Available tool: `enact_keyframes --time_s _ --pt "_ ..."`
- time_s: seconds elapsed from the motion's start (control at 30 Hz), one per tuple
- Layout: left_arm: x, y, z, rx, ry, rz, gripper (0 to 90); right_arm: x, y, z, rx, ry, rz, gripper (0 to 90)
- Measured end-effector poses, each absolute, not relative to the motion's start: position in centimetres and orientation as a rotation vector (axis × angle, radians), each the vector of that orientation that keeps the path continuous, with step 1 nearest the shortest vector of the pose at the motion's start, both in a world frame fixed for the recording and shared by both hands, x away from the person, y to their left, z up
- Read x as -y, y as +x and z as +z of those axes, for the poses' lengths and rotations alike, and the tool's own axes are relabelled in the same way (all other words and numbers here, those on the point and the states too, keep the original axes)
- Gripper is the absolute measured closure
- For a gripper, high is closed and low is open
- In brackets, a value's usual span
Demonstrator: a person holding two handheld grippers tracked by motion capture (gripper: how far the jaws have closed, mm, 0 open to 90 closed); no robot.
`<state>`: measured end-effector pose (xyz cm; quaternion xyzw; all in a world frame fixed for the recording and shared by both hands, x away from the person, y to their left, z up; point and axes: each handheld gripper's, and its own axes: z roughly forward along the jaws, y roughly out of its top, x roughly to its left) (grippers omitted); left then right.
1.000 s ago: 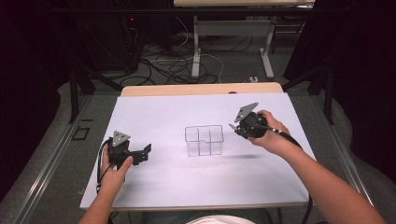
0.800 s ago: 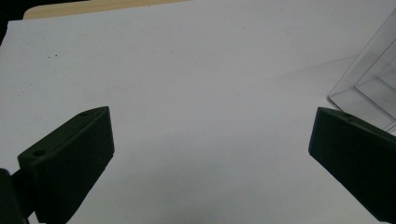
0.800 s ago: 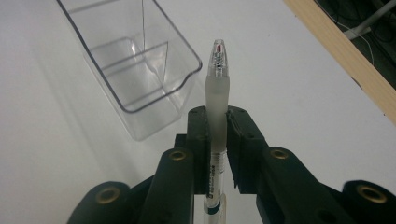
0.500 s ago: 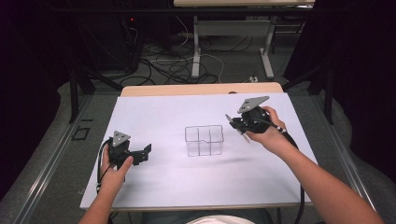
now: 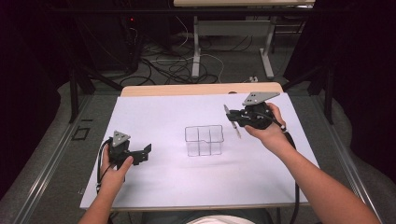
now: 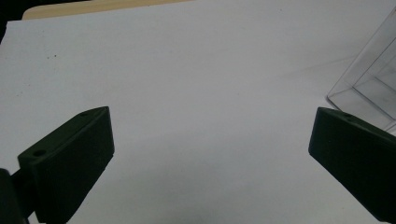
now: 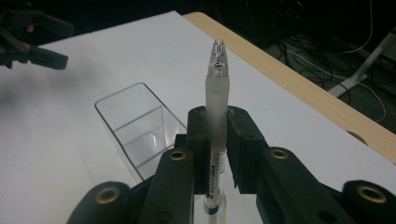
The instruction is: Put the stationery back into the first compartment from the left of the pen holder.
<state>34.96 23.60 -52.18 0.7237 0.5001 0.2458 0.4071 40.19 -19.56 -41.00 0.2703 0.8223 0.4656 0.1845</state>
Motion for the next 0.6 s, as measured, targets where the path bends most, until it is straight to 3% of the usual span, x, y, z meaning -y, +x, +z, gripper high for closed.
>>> enact_keyframes --time_s 0.6 --pt "-23.6 35.0 -52.2 -1.26 1.824 0.621 0.4 18.0 39.9 -39.9 -2.124 0.802 1.596 80.0"
